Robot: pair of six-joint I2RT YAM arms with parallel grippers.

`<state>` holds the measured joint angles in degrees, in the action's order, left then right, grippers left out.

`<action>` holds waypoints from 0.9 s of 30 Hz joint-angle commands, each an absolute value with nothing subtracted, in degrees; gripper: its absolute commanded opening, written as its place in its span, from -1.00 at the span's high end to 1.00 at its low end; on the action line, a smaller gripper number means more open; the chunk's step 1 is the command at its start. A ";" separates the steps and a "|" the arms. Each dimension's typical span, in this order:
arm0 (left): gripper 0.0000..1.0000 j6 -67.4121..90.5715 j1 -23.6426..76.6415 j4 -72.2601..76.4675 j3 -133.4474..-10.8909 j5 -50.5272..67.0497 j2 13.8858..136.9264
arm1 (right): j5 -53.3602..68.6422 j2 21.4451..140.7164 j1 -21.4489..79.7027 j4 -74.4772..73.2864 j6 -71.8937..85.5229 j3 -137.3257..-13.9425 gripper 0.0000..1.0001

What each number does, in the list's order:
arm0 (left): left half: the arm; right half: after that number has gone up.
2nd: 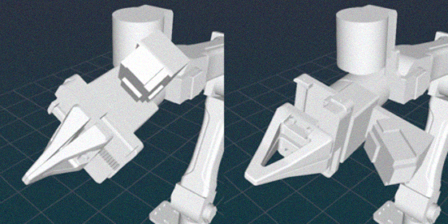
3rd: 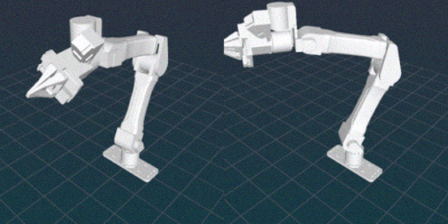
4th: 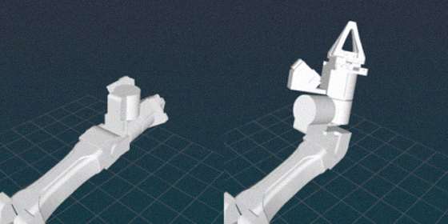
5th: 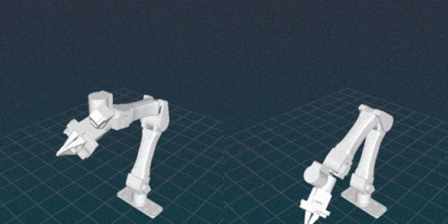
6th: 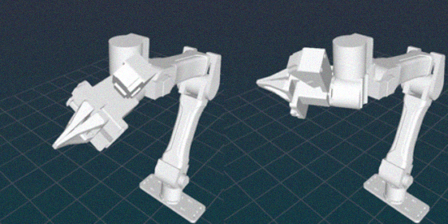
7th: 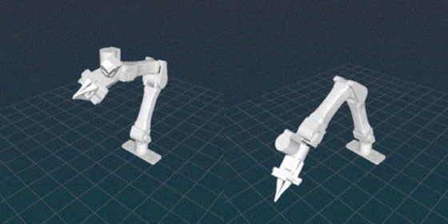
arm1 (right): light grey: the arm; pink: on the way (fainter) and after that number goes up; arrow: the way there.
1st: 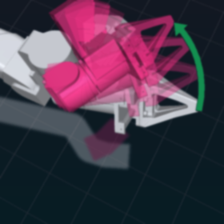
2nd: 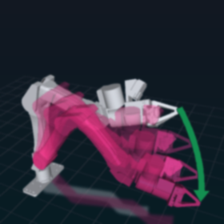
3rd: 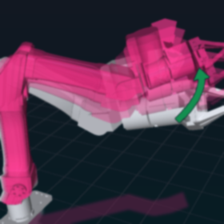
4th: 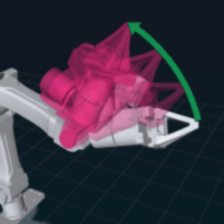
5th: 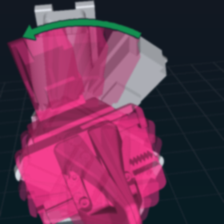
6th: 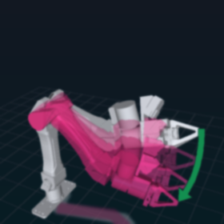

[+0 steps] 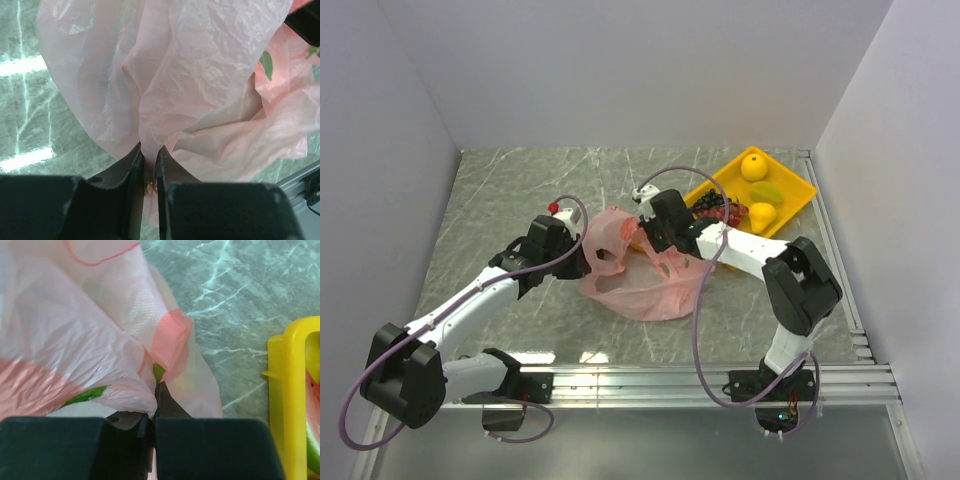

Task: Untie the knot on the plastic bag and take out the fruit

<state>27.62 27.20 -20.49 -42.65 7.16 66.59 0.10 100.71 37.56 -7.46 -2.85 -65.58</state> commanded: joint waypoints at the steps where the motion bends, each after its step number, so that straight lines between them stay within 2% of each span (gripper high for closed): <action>1: 0.63 26.63 27.33 -19.77 -43.86 5.28 66.45 | 0.98 93.11 40.85 -10.01 -6.15 -68.90 1.00; 5: 0.64 26.98 27.25 -19.69 -43.77 4.31 66.27 | 0.78 85.79 47.28 -15.01 -7.65 -69.34 1.00; 8: 0.64 27.16 26.90 -19.60 -43.86 4.13 66.18 | 3.07 83.41 48.69 -16.69 -7.30 -68.21 1.00; 10: 0.64 27.16 26.89 -19.51 -43.86 4.13 66.18 | 0.37 82.97 48.26 -15.13 -5.89 -66.37 1.00; 19: 0.64 27.16 26.98 -19.69 -43.68 4.39 66.45 | -6.06 92.01 41.66 -10.90 -0.09 -63.28 0.99; 21: 0.64 27.16 26.90 -19.60 -43.68 4.74 66.45 | -6.76 93.16 41.14 -10.81 2.10 -62.75 0.68; 22: 0.64 27.16 26.89 -19.60 -43.68 4.75 66.62 | -7.72 93.60 41.31 -11.25 2.89 -62.75 0.38; 24: 0.64 27.16 26.89 -19.77 -43.68 5.01 66.97 | -7.82 92.82 41.66 -12.04 3.60 -62.40 0.11; 25: 0.64 27.25 26.89 -19.78 -43.59 5.10 67.41 | -8.17 90.55 42.01 -12.30 3.78 -61.79 -0.13; 27: 0.64 27.33 26.98 -20.12 -43.86 5.27 67.94 | -9.75 87.73 42.97 -12.92 3.69 -61.70 -0.28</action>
<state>27.66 27.09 -20.51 -42.65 4.73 66.98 -6.72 93.76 41.52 -13.80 2.17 -61.45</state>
